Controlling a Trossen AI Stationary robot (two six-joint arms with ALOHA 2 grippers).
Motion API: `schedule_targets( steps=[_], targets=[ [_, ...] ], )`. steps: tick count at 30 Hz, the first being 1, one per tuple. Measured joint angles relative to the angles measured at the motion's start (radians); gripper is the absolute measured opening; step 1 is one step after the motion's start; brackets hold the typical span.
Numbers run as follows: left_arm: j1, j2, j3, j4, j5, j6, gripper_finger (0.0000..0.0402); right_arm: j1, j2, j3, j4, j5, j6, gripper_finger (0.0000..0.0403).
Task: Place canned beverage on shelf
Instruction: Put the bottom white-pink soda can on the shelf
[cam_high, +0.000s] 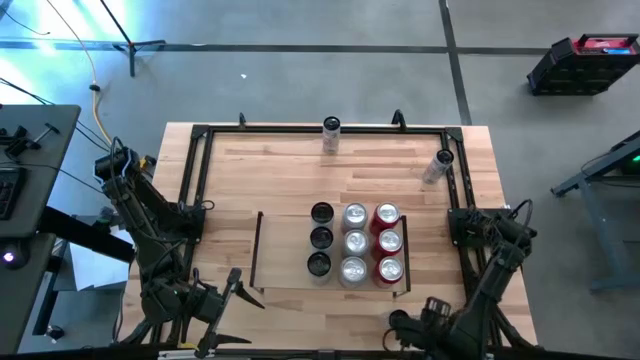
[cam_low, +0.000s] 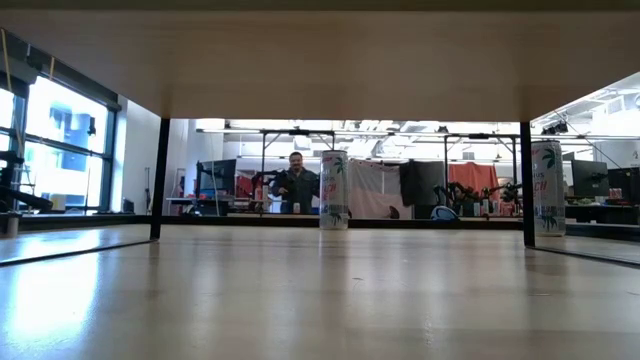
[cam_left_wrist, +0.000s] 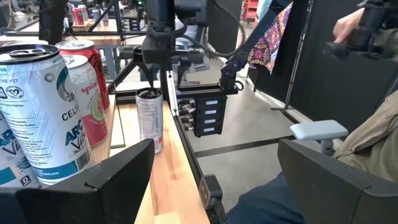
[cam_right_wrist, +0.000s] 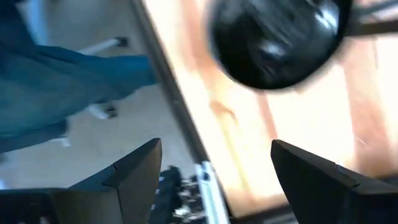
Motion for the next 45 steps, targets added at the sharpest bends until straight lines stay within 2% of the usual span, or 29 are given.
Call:
schedule_targets(
  steps=[4, 8, 13, 21, 26, 31, 36, 39, 45],
  targets=[
    [0.0, 0.0, 0.0, -0.002, 0.0, -0.002, 0.033, 0.036, 0.0, -0.037, -0.045, 0.017, -0.007, 0.0286],
    [0.0, 0.0, 0.0, -0.002, 0.0, -0.002, 0.033, 0.057, 0.0, -0.105, 0.001, 0.045, -0.031, 0.0286],
    [0.0, 0.0, 0.0, -0.002, 0.0, 0.0, 0.033, 0.05, 0.001, -0.161, 0.041, 0.029, -0.072, 0.0281],
    [0.0, 0.0, 0.0, -0.004, 0.0, 0.001, 0.033, 0.144, 0.001, -0.159, 0.074, 0.421, -0.074, 0.0206],
    [0.0, 0.0, 0.0, -0.004, 0.0, 0.001, 0.033, 0.184, 0.002, -0.177, 0.099, 0.526, -0.001, 0.0157],
    [0.007, 0.0, 0.0, -0.004, -0.001, -0.009, 0.033, 0.179, 0.002, -0.177, 0.154, 0.603, -0.016, 0.0129],
    [0.02, 0.0, 0.0, -0.004, -0.001, -0.033, 0.033, 0.155, 0.002, -0.177, 0.295, 0.639, -0.153, 0.0122],
    [0.025, 0.0, 0.0, 0.006, -0.001, -0.034, 0.033, 0.147, 0.002, -0.177, 0.344, 0.626, -0.234, 0.0122],
    [0.025, 0.0, 0.0, 0.016, 0.0, -0.034, 0.033, 0.165, 0.002, -0.177, 0.29, 0.53, -0.165, 0.0121]
  ],
)
